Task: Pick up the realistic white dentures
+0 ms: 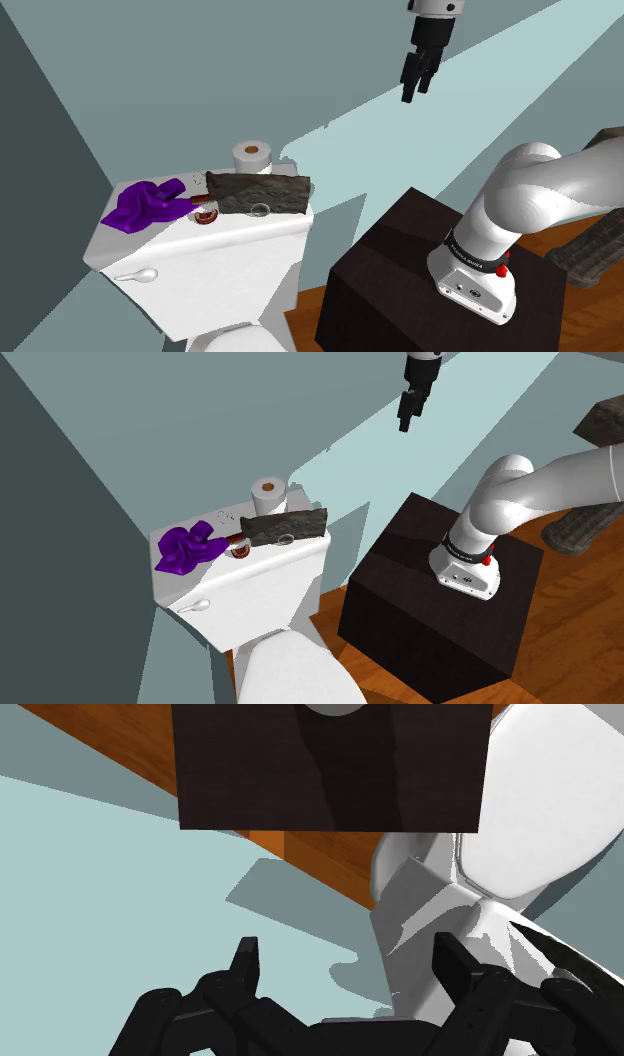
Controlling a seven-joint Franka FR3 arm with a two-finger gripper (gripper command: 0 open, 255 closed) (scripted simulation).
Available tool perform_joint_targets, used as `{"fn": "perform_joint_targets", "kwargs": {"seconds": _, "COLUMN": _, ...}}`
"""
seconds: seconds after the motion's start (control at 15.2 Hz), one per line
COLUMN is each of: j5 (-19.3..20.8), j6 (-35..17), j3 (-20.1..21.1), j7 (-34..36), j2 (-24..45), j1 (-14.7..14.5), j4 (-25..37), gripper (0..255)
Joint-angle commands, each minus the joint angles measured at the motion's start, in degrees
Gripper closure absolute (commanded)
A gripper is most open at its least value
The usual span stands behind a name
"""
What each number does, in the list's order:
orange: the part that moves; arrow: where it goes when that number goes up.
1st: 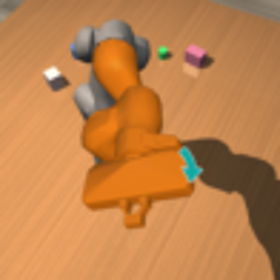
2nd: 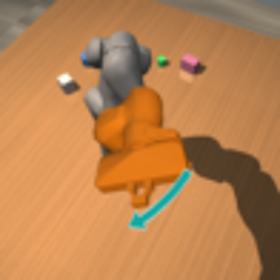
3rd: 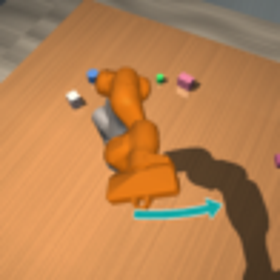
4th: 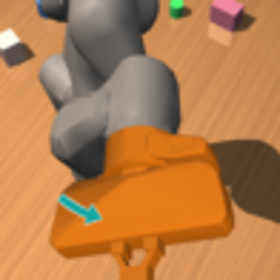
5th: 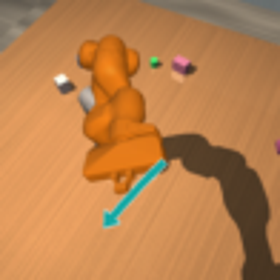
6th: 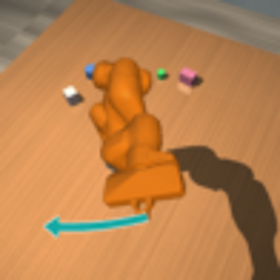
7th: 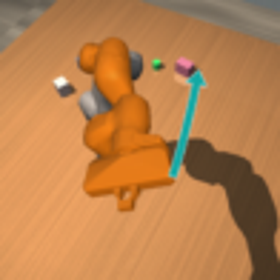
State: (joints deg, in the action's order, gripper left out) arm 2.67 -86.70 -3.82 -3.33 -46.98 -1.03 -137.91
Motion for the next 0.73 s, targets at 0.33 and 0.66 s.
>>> {"fn": "perform_joint_targets", "kwargs": {"seconds": 0.33, "j5": -4.8, "j6": -5.5, "j3": 5.5, "j7": 7.4, "j2": 3.8, "j1": -1.8, "j4": -1.6, "gripper": 0}}
{"fn": "perform_joint_targets", "kwargs": {"seconds": 0.66, "j5": -8.9, "j6": -11.4, "j3": 10.9, "j7": 14.4, "j2": 9.6, "j1": -3.4, "j4": -1.3, "gripper": 0}}
